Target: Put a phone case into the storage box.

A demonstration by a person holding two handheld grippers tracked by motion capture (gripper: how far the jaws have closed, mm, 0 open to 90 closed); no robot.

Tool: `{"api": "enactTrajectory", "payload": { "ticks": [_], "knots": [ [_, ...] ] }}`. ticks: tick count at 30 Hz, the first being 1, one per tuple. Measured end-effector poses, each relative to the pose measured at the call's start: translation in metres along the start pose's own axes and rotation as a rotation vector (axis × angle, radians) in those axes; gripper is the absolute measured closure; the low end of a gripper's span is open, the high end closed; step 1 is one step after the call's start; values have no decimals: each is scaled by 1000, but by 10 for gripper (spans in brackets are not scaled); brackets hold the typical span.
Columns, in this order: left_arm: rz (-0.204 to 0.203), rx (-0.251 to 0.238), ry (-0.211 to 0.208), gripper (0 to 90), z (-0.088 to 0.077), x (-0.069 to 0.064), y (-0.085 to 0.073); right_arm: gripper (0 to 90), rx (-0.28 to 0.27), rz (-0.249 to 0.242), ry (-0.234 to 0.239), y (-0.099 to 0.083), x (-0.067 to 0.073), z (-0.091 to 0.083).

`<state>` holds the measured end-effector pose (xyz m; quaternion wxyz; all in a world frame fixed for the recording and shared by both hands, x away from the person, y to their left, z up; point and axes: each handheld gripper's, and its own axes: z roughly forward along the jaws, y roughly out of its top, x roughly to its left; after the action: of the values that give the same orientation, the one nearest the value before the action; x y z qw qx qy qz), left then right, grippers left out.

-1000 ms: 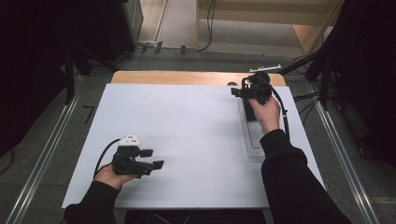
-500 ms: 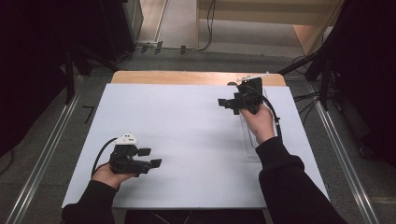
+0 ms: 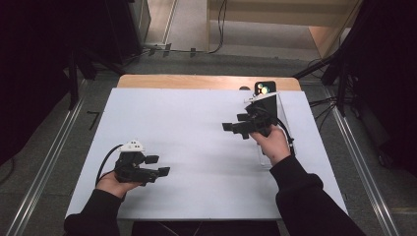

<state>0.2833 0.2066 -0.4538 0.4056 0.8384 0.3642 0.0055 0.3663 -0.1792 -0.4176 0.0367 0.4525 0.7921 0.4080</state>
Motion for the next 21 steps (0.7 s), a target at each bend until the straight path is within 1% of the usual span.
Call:
{"api": "enactTrajectory", "payload": {
  "ticks": [2,5,6,8,12,13,15,19,21],
  "knots": [
    [-1,-4,-8,308,0,-1,0,188,0,-14,25,-7,4,-2],
    [5,-7,-15,308,0,-2,1,188,9,-18,57,-17,8,-5],
    [10,-3,-13,308,0,-3,1,188,10,-20,62,-19,9,-6],
    [12,-2,-16,308,0,-5,2,188,17,-40,74,-25,12,-10],
    [19,-6,-28,308,1,-7,2,188,32,-64,82,-35,15,-15],
    [20,-3,-29,308,0,-7,2,188,44,-69,83,-38,17,-16],
    [20,-2,-32,308,0,-8,1,188,41,-81,89,-44,18,-18],
    [24,1,-37,307,0,-9,0,188,59,-101,101,-53,18,-20],
    [22,-2,-40,308,-1,-9,0,188,77,-111,110,-60,16,-21]
  ]
}}
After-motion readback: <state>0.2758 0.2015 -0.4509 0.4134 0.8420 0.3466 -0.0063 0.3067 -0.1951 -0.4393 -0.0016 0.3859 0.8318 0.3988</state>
